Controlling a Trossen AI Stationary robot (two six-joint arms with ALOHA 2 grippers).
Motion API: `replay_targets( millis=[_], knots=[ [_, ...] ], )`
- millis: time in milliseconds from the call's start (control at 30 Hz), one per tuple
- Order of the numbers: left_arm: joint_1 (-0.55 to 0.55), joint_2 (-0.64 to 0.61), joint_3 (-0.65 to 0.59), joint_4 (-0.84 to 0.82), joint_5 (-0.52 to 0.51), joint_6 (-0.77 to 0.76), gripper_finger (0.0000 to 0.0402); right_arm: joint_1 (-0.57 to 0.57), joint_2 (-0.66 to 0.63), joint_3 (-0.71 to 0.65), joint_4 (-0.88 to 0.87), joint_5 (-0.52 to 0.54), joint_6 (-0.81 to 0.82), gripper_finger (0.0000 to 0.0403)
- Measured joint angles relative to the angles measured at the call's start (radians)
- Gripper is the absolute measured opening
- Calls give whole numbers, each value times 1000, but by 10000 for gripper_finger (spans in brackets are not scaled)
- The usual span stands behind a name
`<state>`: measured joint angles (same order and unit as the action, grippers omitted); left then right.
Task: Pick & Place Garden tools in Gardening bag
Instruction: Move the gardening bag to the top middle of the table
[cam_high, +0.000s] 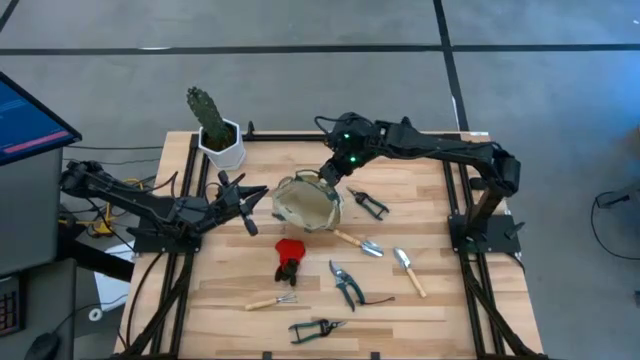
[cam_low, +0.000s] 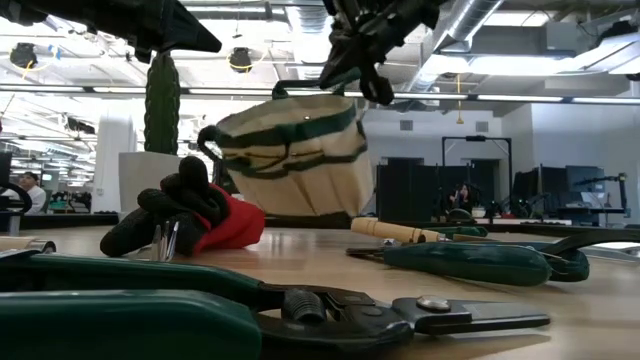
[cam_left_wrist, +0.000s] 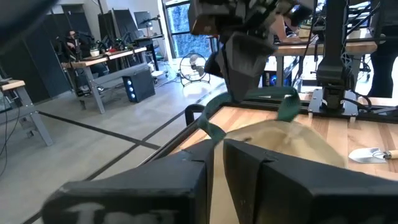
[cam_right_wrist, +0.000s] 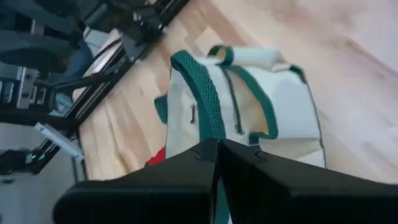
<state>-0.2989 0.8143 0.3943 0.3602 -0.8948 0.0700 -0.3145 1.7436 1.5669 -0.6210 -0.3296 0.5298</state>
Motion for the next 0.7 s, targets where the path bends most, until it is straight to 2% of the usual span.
replay_targets(
  millis=[200, 700],
  knots=[
    [0, 0, 0, 0, 0, 0, 25, -18, 47, 1, -27, -14, -21, 0],
    [0, 0, 0, 0, -4, 0, 25, -82, 45, 1, -74, 17, -95, 4]
  ],
)
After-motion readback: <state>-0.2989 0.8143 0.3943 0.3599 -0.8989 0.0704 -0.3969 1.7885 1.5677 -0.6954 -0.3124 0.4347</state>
